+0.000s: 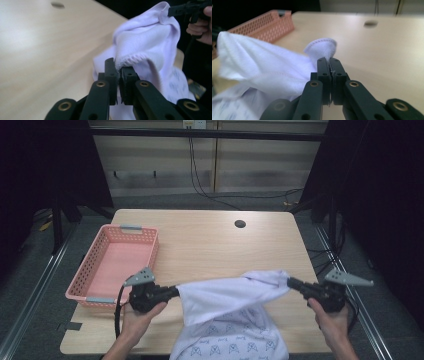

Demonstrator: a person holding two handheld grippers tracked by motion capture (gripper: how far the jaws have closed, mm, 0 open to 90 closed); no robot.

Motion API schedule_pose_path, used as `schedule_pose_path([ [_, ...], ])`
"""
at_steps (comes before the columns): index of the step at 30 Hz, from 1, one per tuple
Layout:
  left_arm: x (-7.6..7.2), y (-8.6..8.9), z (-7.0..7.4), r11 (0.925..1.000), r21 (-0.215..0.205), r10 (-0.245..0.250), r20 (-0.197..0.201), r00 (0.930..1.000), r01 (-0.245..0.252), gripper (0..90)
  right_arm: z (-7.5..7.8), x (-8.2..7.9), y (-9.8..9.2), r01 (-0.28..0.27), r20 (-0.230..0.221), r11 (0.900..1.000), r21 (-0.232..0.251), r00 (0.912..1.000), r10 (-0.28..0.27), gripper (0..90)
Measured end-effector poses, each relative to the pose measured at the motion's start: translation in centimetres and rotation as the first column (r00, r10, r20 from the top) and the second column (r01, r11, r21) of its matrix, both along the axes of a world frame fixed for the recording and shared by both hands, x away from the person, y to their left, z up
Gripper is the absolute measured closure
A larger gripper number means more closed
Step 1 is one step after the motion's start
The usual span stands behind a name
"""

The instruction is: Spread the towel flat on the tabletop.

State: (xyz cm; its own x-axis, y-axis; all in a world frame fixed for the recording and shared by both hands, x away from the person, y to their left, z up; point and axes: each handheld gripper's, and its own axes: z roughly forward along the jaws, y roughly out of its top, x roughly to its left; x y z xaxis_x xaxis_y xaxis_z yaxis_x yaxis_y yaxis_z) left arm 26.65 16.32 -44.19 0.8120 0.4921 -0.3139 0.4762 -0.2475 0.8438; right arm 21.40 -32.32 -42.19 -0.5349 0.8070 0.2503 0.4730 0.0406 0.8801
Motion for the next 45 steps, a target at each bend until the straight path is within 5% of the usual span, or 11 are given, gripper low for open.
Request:
schedule_pose_path([
  [5,-1.6,-0.7,-1.1,0.9975,0.065,-0.023,-0.040,0.9989,0.026,70.8,-3.5,-2.4,0.3,-0.043,-0.110,0.998,-0.042,0.9932,0.039,78.5],
  [11,-3.0,0.4,-0.2,0.9969,0.078,0.008,-0.003,1.0000,-0.008,57.6,-3.4,-3.5,-0.6,-0.048,-0.095,0.998,-0.046,0.9946,0.043,63.6],
  [17,-4.3,2.0,1.0,0.9987,0.030,0.040,0.043,0.9983,-0.041,61.3,-4.2,-1.2,-0.2,-0.090,-0.109,0.992,-0.088,0.9908,0.080,59.8],
  [22,-5.1,1.4,1.1,0.9972,-0.002,-0.074,0.091,0.9932,0.074,74.6,-5.7,1.7,-0.4,-0.112,-0.156,0.988,-0.104,0.9832,0.095,52.4],
  [26,-5.3,-1.2,-0.2,0.9747,0.021,-0.223,0.054,0.9733,0.222,70.2,-6.6,2.7,-0.1,-0.167,-0.188,0.981,-0.099,0.9712,0.146,53.8],
  [28,-4.7,-2.2,-1.8,0.9645,0.068,-0.255,-0.004,0.9668,0.255,60.6,-6.8,2.6,0.3,-0.201,-0.203,0.973,-0.111,0.9633,0.176,67.8],
  [31,-3.8,-2.7,-3.5,0.9571,0.163,-0.234,-0.052,0.9708,0.240,53.6,-6.4,1.7,0.1,-0.219,-0.196,0.971,-0.094,0.9605,0.197,87.4],
  [33,-3.1,-2.9,-4.1,0.9502,0.213,-0.218,-0.070,0.9735,0.228,51.9,-6.0,1.0,-0.4,-0.210,-0.182,0.975,-0.067,0.9637,0.195,88.8],
  [37,-1.5,-3.9,-5.3,0.9326,0.305,-0.182,-0.063,0.9813,0.193,72.7,-5.4,-0.1,-1.1,-0.177,-0.155,0.981,-0.076,0.9742,0.164,89.4],
  [39,-0.7,-3.8,-5.4,0.9398,0.286,-0.174,-0.070,0.9823,0.187,88.8,-4.7,-0.4,-1.6,-0.156,-0.126,0.986,-0.053,0.9809,0.148,89.5],
  [45,1.8,-3.3,-4.9,0.9773,0.183,-0.095,-0.077,0.9925,0.108,90.0,-2.6,-1.3,-5.1,0.000,-0.024,1.000,-0.014,0.9997,0.000,89.8],
])
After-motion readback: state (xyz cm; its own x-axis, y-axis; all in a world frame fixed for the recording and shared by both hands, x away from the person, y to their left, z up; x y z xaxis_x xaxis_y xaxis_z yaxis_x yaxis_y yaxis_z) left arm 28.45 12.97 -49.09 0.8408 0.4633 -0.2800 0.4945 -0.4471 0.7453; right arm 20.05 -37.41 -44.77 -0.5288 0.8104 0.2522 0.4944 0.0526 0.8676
